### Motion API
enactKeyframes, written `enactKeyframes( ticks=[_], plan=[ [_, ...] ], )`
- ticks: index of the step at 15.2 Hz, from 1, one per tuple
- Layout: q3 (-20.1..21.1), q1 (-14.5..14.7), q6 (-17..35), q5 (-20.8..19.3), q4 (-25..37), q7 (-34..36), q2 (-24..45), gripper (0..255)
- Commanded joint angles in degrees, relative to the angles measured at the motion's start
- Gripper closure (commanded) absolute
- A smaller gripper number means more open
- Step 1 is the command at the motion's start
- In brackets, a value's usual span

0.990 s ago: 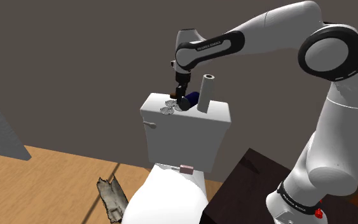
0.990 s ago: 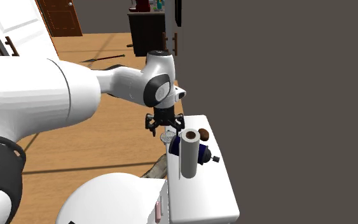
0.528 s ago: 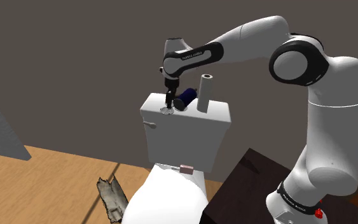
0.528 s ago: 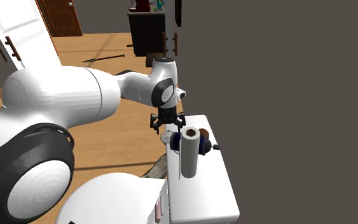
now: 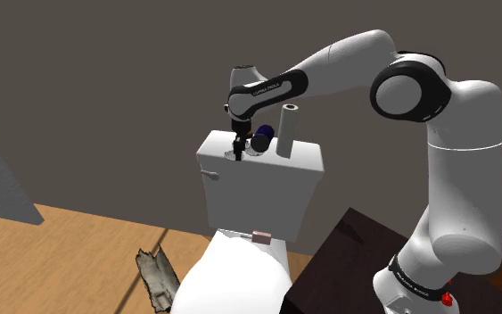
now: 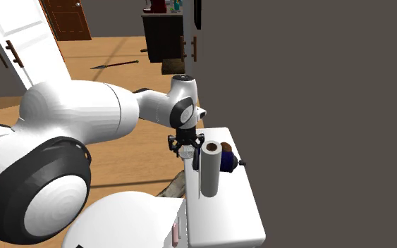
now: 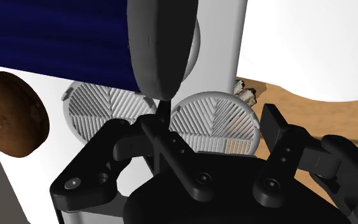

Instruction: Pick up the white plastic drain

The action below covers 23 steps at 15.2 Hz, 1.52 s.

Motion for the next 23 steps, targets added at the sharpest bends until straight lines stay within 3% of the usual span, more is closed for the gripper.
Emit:
enactKeyframes(
  ticks=[1,9,23],
  plan=[
    [0.01,0.01,0.15,0.00,-0.16,0.01,0.08,255],
    [-0.02,-0.05,-0.04,0.01,0.05,-0.07,0.09,255],
    [-0.13,-0.02,-9.41,-0.23,6.11,0.10,-3.21,255]
  ],
)
